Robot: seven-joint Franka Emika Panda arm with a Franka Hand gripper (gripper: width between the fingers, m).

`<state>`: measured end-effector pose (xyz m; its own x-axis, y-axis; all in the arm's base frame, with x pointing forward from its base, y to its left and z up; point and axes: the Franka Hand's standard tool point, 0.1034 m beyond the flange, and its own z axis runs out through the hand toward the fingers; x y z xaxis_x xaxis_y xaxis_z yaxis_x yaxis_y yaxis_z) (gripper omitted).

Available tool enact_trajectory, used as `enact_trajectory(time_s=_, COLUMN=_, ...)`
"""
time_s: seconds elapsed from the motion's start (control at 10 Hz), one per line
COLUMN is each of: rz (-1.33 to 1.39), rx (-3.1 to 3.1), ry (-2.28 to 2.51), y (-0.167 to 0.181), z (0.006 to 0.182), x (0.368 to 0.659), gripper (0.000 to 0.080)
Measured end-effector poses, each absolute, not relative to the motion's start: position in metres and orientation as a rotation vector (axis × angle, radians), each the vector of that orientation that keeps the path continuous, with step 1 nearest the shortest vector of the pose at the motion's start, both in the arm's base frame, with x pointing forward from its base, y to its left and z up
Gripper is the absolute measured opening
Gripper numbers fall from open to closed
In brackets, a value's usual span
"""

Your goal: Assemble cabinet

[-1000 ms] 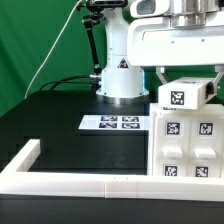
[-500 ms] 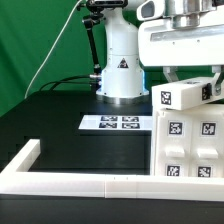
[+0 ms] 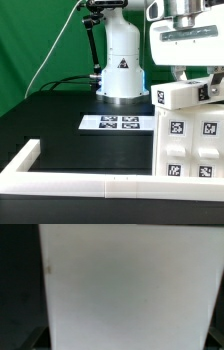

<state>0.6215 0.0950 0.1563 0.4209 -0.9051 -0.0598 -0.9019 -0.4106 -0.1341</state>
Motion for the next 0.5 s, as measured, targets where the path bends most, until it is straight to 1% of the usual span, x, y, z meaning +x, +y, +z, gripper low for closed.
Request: enact_trajectory(time_s=0.5, rz=0.025, rx=-2.053, ry=2.121, y=0.1012, z=0.1581, x=0.6254, gripper=0.0557)
